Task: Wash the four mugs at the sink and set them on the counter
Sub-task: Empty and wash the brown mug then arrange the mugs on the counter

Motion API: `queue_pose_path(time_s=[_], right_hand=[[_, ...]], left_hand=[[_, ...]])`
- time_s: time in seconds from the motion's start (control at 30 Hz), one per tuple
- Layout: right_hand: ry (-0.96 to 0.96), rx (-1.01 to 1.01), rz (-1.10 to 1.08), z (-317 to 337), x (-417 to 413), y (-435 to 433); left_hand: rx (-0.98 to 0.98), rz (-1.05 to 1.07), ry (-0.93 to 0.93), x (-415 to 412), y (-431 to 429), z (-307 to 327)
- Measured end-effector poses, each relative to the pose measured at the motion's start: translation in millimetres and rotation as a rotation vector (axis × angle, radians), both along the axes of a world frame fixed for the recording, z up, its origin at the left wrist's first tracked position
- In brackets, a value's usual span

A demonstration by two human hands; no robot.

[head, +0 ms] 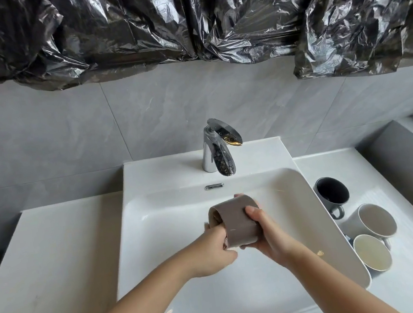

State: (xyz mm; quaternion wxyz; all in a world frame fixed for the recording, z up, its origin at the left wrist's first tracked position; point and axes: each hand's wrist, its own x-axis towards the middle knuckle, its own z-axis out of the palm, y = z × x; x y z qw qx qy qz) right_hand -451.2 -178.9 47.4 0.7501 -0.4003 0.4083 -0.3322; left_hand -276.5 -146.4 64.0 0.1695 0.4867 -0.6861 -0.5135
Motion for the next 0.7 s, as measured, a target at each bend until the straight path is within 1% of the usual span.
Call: queue_pose_path(time_s=[0.07, 0.13, 0.17, 0.2, 0.23, 0.27, 0.3, 0.33, 0.37, 0.4, 0.43, 0.5, 0.53, 0.6, 0.7], right_hand=[[0.020, -0.158, -0.017, -2, -4, -1], [0.069, -0.275, -0.034, -7, -7, 1], [0.105, -0.307, -0.028, -9, -7, 3], [0.118, -0.301, -0.012, -10, -7, 5], [0.109, -0.248, 0.019, -9, -7, 7], [0.074, -0.154, 0.065, -7, -9, 6], [0.019, -0.038, 0.117, -6, -12, 5], [-0.042, 0.068, 0.169, -4, -16, 3], [-0.103, 0.159, 0.198, -3, -18, 1], [-0.143, 0.233, 0.189, 0, -17, 1], [-0.149, 0.282, 0.155, 1, -16, 1], [-0.112, 0.277, 0.064, 2, -9, 2], [-0.077, 0.221, 0.023, 3, -5, 3], [-0.023, 0.072, -0.017, 3, 2, 4], [0.058, -0.157, -0.059, -1, 2, 4]], left_hand=[[0.239, 0.079, 0.249, -4, 3, 12], [0.388, 0.151, 0.448, -5, 3, 15], [0.414, 0.171, 0.482, -5, 2, 11], [0.418, 0.190, 0.468, -5, 1, 11], [0.383, 0.200, 0.391, -5, 1, 12], [0.322, 0.200, 0.290, -4, 0, 15], [0.229, 0.166, 0.145, -1, 1, 16], [0.106, 0.102, -0.027, 3, 1, 18], [-0.032, 0.026, -0.161, 7, 0, 16], [-0.147, -0.061, -0.237, 8, 0, 14], [-0.207, -0.109, -0.233, 8, 1, 15], [-0.208, -0.093, -0.160, 6, 3, 20], [-0.168, -0.066, -0.103, 4, 3, 20], [0.016, 0.028, 0.054, 1, 5, 21], [0.339, 0.160, 0.370, -2, 9, 21]])
